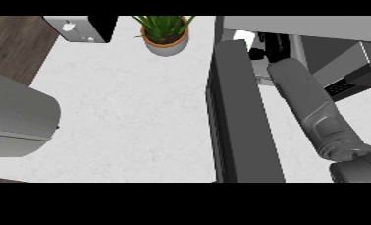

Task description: Pick up the milk, place it into the microwave and close the microwave

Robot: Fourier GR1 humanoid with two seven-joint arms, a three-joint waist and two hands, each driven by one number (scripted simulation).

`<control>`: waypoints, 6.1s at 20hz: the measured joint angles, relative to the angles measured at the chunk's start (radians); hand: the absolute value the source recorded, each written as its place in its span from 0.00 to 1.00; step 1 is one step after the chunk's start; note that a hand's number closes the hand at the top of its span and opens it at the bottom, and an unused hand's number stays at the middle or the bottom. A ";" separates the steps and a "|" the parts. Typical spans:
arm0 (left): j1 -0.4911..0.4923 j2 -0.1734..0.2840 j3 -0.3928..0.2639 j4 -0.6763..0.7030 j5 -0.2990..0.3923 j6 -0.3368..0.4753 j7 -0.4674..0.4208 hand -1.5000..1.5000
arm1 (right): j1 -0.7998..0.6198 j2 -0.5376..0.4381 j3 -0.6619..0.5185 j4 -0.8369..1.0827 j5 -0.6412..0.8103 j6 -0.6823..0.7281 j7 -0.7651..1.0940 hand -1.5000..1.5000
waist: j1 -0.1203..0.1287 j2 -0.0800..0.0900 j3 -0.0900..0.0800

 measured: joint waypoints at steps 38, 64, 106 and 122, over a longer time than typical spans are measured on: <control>-0.107 0.027 -0.165 0.097 -0.126 -0.106 -0.008 0.00 | -0.012 -0.030 -0.049 0.082 -0.011 0.127 -0.059 0.00 | 0.006 0.005 0.003; -0.200 -0.056 -0.534 0.107 -0.279 0.013 0.127 1.00 | 0.332 0.005 -0.147 0.006 -0.157 0.690 -0.249 0.00 | -0.100 -0.047 -0.002; -0.888 -0.051 -1.317 1.256 -0.293 0.816 -0.414 1.00 | 1.047 -0.219 0.030 -1.065 -0.487 0.989 -0.013 0.00 | -0.228 -0.039 -0.008; -1.054 -0.053 -1.375 1.278 0.037 1.063 -0.489 1.00 | 1.020 -0.332 0.060 -1.293 -0.640 1.086 0.165 0.00 | -0.322 -0.018 -0.010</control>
